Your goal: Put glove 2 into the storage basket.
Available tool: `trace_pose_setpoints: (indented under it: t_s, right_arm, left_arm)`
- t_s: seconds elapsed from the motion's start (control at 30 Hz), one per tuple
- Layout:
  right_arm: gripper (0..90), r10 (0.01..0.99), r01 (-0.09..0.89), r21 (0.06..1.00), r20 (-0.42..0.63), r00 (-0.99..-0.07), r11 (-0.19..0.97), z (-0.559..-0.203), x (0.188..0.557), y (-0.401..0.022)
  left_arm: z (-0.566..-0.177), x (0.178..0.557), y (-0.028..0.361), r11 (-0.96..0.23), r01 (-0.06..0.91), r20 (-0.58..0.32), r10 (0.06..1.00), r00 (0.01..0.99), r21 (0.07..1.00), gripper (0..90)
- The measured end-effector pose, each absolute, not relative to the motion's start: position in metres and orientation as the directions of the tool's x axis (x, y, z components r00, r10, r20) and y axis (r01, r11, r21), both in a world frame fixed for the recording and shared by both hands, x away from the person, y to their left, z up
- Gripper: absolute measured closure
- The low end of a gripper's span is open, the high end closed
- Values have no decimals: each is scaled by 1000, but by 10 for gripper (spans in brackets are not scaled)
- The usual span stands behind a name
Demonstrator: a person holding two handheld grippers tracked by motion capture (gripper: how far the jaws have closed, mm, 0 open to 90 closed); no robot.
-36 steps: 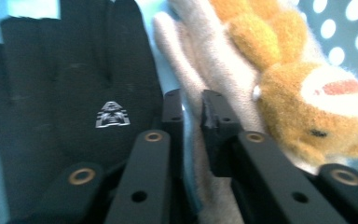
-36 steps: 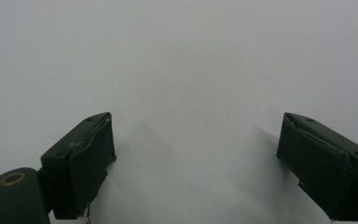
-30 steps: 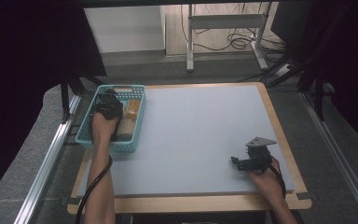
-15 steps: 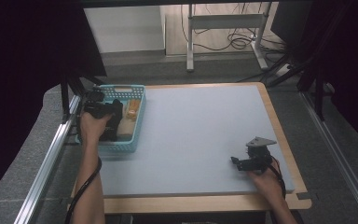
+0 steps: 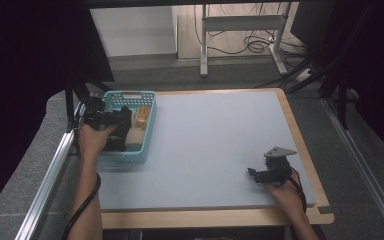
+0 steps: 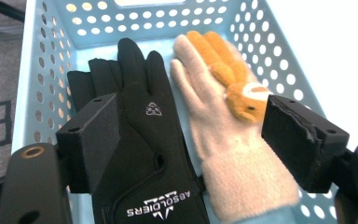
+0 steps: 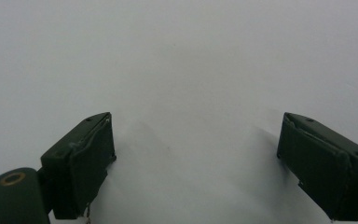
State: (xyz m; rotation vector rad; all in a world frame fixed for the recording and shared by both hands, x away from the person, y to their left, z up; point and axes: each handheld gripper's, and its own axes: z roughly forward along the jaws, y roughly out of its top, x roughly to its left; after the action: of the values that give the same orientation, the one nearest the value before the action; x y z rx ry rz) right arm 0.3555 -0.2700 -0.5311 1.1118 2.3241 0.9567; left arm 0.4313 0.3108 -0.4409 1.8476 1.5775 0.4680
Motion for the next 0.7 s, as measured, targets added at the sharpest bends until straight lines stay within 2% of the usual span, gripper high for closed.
trace_pose_setpoints:
  t_s: [0.43, 0.7]
  right_arm:
    - [106, 791, 525, 721, -53, -609, 452, -531, 355, -270]
    - [106, 792, 525, 721, -54, -609, 452, -531, 355, -270]
  left_arm:
    - [-441, 410, 299, -107, 706, -144, 947, 287, 701, 67]
    - [-446, 398, 291, -124, 684, -154, 931, 330, 719, 28]
